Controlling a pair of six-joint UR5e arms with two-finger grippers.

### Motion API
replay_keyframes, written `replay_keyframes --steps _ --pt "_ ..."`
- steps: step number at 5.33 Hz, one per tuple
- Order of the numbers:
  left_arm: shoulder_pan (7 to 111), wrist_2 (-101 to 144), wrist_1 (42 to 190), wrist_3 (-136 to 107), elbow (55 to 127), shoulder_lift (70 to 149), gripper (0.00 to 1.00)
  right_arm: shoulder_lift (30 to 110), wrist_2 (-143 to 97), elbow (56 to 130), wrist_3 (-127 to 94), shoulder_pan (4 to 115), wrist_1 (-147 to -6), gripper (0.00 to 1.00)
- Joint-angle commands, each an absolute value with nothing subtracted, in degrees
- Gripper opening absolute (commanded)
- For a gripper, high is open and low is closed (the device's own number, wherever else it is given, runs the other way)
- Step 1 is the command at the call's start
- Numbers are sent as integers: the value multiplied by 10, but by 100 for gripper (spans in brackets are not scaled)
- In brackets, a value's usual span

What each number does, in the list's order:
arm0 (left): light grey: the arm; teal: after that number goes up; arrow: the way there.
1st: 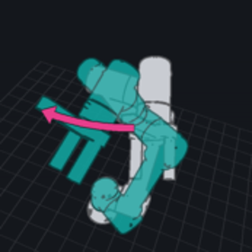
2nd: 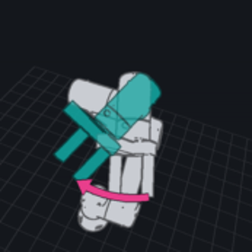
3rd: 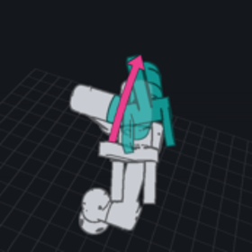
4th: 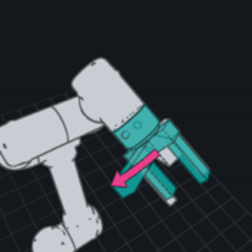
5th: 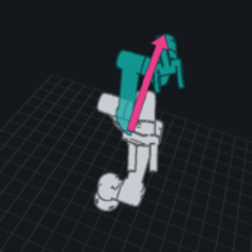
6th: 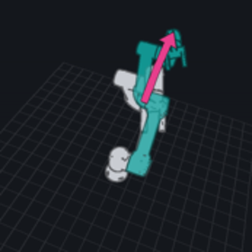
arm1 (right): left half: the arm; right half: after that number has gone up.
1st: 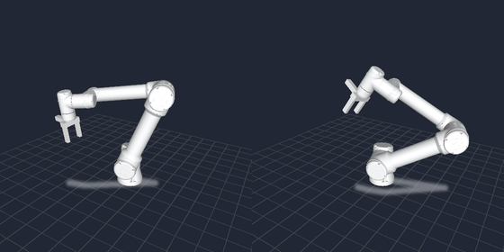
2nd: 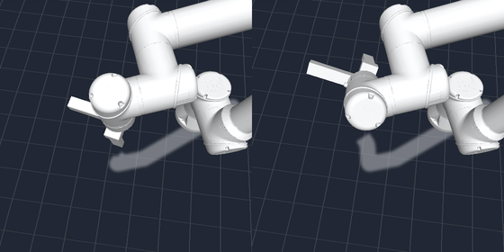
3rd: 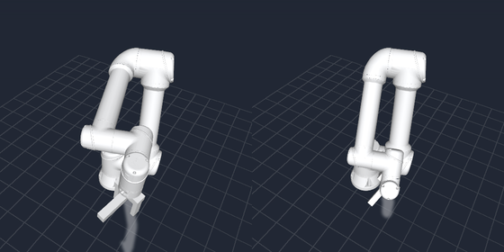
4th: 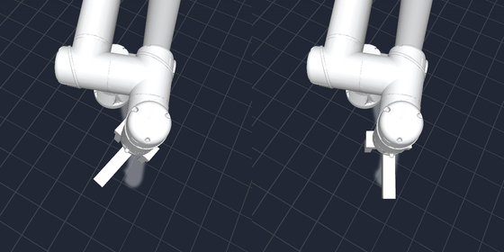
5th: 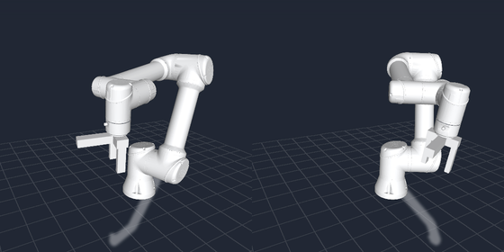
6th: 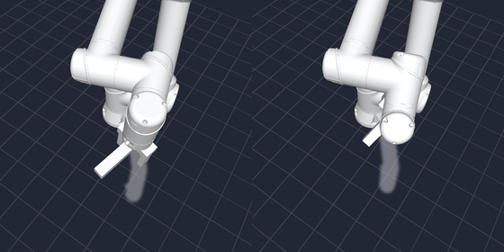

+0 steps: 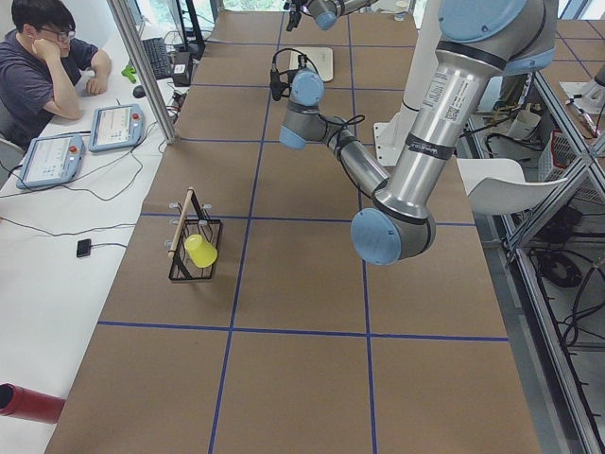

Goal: Left arm grabs green cup and hands to right arm on tray

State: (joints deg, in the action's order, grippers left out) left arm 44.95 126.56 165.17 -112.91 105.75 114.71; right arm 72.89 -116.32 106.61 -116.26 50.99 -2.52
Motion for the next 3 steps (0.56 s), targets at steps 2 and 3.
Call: replay_keyframes --steps 2,3 --pt "446 1262 1755 -1273 1056 1173 57 724 -1081 1070 -1194 410 75 99" --pt "440 1214 1792 -1314 1055 1175 57 721 -1083 1075 -1196 404 75 100"
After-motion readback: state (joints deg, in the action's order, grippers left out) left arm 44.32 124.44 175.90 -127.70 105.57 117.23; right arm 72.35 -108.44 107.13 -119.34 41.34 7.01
